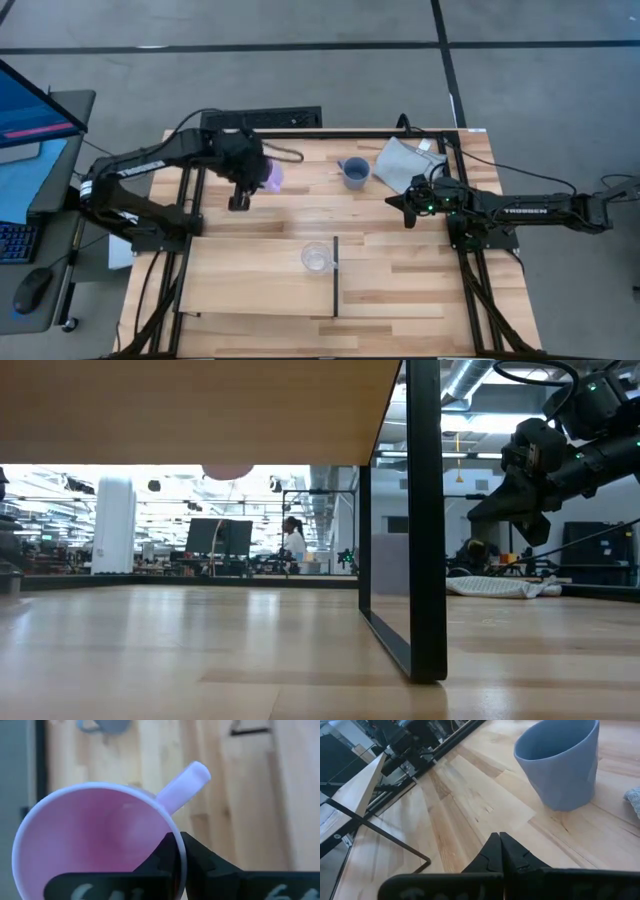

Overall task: Stack small to large cups/mugs on shelf
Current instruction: Put the pink mug on the shelf

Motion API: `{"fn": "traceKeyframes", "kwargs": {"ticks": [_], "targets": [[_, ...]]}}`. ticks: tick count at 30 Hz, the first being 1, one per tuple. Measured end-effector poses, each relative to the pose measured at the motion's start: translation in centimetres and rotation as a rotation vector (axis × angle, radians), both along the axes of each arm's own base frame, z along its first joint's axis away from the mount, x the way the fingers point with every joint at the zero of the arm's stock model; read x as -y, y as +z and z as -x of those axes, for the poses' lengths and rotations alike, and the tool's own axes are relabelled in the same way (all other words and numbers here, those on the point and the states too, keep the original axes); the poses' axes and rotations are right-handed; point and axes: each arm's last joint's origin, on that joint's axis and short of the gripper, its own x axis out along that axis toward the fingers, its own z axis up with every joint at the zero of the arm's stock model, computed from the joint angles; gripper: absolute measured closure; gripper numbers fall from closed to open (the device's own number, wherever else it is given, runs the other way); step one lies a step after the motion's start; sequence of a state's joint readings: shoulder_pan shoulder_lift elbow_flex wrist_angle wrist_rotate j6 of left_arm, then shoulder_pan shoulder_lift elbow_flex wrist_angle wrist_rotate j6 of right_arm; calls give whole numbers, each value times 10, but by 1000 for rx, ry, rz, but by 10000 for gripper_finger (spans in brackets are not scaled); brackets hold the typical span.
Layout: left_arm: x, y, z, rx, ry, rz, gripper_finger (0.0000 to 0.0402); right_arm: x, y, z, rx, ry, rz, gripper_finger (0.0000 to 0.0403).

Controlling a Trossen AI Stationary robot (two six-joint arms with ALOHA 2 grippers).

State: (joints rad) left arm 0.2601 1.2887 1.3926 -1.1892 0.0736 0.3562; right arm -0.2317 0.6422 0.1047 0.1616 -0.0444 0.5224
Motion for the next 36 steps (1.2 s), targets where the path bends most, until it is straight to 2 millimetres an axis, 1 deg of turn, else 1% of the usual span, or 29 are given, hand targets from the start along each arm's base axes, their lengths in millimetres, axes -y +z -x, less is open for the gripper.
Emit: {"fn": "traceKeyframes", "kwargs": {"ticks": [4, 7, 12, 17, 23, 29, 36], "targets": [[21, -2, 2, -60, -5, 55, 401, 0, 0, 0, 0, 0, 0, 400], [35, -3, 1, -73, -28, 75, 401, 0, 0, 0, 0, 0, 0, 400], [59, -2, -2, -49, -69, 103, 401, 0, 0, 0, 2, -5, -11, 400], [80, 5, -1, 15, -111, 138, 401, 0, 0, 0, 5, -10, -25, 400], [98, 8, 5, 24, -103, 182, 401, 0, 0, 0, 7, -16, -39, 400], [117, 5, -1, 33, -156, 220, 401, 0, 0, 0, 11, -24, -59, 400], [136, 1, -1, 9, -217, 236, 401, 0, 0, 0, 13, -43, -98, 400]]}}
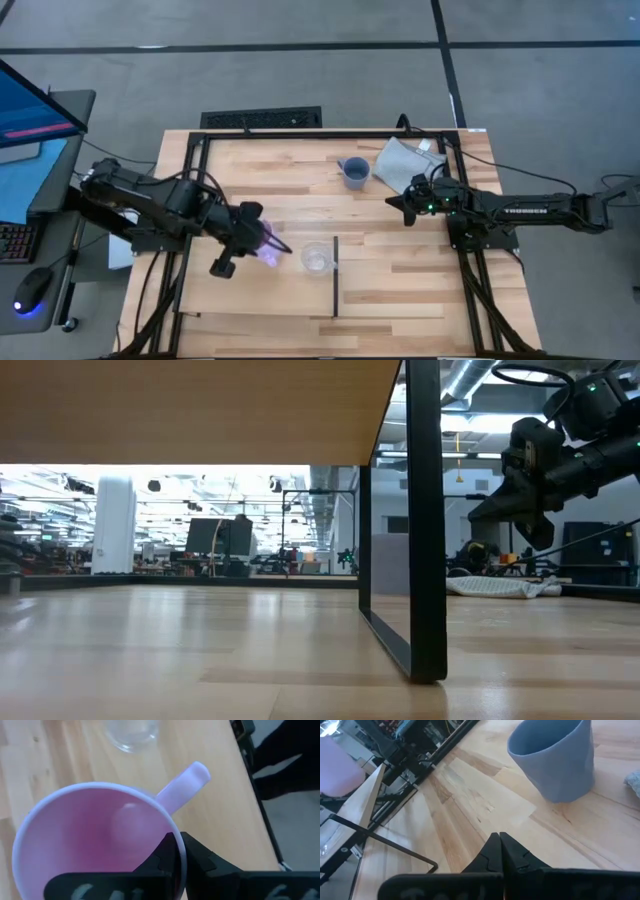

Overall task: Stack small to large cups/mugs on shelf
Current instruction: Put the pink mug on the shelf

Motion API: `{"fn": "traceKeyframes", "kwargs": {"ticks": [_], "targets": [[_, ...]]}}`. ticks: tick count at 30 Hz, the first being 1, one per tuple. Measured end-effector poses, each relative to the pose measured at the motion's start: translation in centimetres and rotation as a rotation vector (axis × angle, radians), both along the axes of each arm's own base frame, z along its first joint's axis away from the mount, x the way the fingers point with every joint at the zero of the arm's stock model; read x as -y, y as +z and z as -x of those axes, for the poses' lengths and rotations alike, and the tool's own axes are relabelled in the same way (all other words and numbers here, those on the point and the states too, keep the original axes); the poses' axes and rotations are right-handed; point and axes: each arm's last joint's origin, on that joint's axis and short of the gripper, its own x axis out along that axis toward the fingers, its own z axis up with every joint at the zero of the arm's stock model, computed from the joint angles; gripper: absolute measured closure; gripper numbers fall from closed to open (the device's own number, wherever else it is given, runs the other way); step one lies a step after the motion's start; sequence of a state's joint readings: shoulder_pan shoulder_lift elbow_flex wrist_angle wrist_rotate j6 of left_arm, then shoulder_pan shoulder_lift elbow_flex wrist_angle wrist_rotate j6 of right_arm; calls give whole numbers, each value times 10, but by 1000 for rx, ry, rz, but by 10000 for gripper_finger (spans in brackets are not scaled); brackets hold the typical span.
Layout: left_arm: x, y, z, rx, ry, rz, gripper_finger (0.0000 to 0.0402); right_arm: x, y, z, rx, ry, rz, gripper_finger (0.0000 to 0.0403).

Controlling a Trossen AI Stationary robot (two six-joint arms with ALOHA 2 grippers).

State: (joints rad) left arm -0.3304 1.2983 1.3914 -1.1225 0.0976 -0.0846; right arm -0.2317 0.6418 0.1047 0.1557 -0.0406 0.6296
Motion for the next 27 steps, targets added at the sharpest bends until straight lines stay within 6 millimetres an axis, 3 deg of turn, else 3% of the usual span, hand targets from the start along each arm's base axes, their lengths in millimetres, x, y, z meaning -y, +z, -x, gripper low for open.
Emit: {"fn": "traceKeyframes", "kwargs": {"ticks": [9, 21, 27], "targets": [[13, -4, -6, -26, 29, -3, 401, 0, -1, 0, -8, -1, -3, 400], [29, 0, -45, -158, -1, -41, 401, -1, -5, 2, -57, 11, -8, 400], [43, 3, -50, -224, -9, -49, 401, -1, -8, 4, -93, 14, -17, 400]]}}
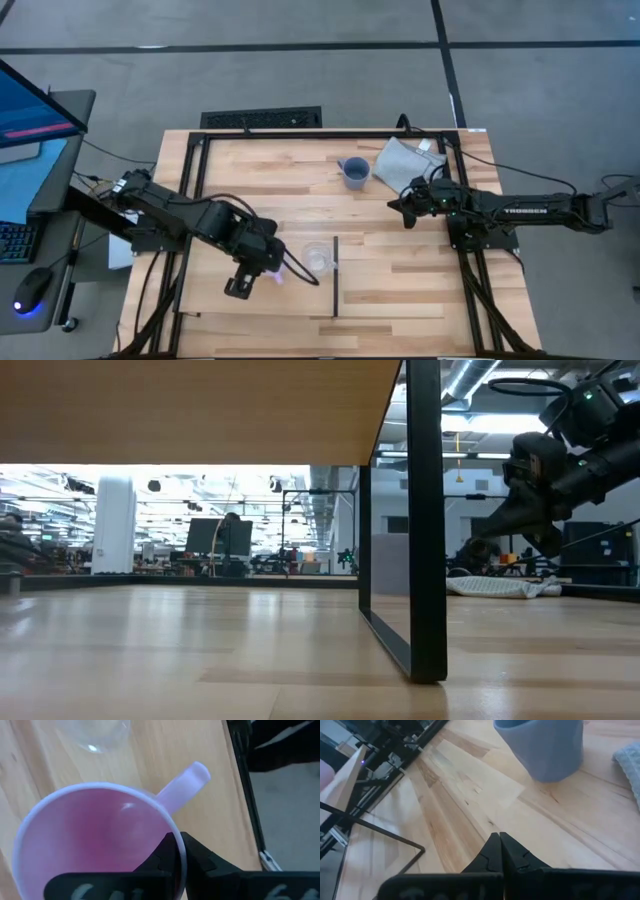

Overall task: Stack small to large cups/mugs on shelf
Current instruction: Put the pink mug on the shelf

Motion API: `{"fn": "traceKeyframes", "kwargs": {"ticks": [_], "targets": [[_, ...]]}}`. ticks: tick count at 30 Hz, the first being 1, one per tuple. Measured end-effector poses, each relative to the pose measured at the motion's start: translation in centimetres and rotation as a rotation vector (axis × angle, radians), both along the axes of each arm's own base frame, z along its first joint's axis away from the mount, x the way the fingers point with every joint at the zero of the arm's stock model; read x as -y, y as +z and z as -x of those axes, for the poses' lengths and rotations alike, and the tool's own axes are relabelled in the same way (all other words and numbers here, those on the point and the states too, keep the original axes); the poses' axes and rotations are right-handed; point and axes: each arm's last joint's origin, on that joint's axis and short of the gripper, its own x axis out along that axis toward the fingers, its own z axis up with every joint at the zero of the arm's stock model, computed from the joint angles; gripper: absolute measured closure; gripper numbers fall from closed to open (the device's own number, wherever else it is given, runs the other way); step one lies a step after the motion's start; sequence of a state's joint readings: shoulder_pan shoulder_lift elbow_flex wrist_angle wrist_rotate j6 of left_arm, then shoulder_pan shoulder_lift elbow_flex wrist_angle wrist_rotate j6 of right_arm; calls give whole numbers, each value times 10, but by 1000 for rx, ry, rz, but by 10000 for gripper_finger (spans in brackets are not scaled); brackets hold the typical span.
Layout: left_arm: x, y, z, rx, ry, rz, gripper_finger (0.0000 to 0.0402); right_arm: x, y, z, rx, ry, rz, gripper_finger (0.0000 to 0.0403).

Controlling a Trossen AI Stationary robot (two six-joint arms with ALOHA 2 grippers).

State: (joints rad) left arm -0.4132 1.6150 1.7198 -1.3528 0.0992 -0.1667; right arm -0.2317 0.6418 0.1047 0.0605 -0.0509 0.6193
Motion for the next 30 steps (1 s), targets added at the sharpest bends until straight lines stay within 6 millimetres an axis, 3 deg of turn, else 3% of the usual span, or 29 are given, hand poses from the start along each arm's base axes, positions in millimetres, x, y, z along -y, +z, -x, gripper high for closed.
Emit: {"fn": "traceKeyframes", "kwargs": {"ticks": [7, 13, 30], "targets": [[11, -4, 4, -8, 43, -35, 401, 0, 0, 0, -1, 1, 0, 400], [9, -5, 8, -50, 83, -79, 401, 0, 0, 0, -1, 1, 0, 400], [14, -16, -4, -47, 44, -101, 401, 0, 0, 0, -8, 14, 20, 400]]}}
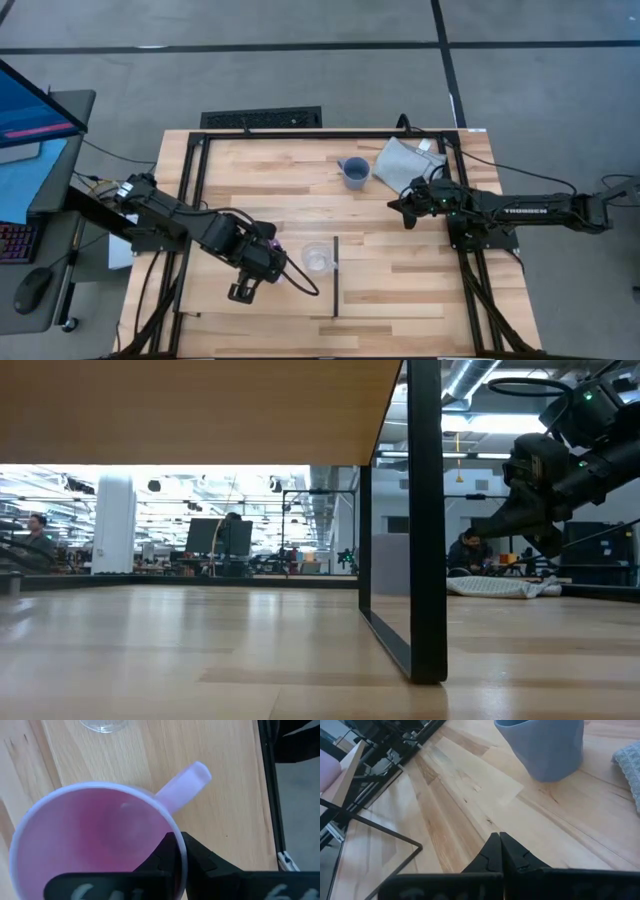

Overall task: Stack small to large cups/mugs on shelf
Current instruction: Put the pink mug on the shelf, then put the gray mug on the shelf

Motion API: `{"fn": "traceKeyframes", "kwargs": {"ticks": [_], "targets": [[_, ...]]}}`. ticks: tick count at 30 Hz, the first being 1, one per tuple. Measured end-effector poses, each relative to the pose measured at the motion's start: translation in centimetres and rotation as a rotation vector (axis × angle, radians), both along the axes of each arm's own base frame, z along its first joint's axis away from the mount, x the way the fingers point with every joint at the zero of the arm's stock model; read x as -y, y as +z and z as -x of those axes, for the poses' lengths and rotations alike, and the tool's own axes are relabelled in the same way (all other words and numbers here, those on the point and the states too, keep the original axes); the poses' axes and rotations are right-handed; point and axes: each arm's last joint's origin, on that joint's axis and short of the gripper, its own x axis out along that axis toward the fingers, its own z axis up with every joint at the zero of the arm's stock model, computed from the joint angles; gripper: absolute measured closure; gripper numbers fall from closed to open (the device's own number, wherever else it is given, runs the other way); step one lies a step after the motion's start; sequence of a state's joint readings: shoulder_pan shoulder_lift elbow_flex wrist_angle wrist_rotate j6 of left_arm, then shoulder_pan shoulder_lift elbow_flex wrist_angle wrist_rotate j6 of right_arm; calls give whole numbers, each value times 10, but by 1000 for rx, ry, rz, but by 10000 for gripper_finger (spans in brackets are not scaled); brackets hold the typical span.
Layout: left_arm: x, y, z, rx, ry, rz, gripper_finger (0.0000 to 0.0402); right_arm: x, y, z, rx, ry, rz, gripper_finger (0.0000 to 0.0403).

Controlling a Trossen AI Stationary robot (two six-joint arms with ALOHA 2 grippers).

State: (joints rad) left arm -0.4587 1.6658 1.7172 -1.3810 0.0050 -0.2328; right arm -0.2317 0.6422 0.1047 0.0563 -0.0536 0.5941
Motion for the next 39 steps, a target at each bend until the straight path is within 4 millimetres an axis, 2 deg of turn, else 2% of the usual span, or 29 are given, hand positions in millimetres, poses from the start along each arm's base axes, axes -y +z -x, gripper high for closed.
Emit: {"fn": "traceKeyframes", "kwargs": {"ticks": [6, 22, 39], "targets": [[2, 1, -2, 21, -4, 22, 398, 0, 0, 0, 0, 0, 0, 400], [4, 0, -5, 8, 40, 96, 340, 0, 0, 0, -1, 1, 2, 400], [5, 1, -4, -13, 21, 136, 335, 0, 0, 0, -1, -1, 1, 400]]}}
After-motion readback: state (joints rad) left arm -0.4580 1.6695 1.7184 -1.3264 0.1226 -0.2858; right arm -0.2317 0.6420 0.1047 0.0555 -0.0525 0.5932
